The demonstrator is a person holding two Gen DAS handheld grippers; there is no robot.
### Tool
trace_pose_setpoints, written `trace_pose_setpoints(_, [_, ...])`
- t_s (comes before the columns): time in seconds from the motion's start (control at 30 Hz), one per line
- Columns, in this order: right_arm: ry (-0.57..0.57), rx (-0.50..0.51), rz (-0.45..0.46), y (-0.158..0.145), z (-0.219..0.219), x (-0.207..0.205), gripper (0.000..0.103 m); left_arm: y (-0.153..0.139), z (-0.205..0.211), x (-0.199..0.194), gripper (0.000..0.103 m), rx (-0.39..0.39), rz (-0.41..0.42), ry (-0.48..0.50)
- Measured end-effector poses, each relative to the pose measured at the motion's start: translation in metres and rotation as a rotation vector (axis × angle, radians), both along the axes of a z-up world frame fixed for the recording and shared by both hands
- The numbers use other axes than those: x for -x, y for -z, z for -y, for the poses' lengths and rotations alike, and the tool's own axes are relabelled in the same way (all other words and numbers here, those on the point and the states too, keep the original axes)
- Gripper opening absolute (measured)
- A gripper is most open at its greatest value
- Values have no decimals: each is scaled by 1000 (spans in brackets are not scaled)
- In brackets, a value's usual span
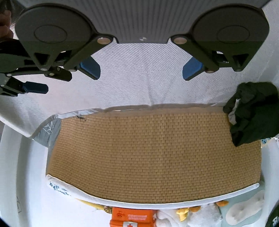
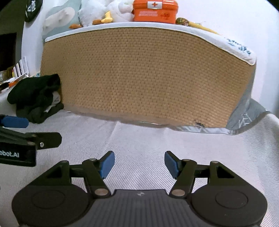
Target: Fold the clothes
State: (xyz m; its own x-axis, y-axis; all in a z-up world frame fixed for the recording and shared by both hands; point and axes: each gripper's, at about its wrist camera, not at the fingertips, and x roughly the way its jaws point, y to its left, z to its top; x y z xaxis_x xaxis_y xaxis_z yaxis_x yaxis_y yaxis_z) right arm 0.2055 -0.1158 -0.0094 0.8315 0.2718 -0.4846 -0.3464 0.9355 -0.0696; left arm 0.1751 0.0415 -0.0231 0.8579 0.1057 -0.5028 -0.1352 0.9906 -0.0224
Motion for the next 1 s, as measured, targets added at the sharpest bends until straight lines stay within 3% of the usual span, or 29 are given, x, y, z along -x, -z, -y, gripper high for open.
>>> trace_pose_setpoints(0.6, [85,-92,-35,-9,27,46,72,-18,17,41,103,-20,24,0])
trace_pose_setpoints(0.73, [107,-83,-40,-10,29,58,76,-21,21,52,103,-22,11,47])
trace_pose_setpoints(1.0, [133,-54,-5,-15,26,83,89,-26,26,73,103,-18,25,44])
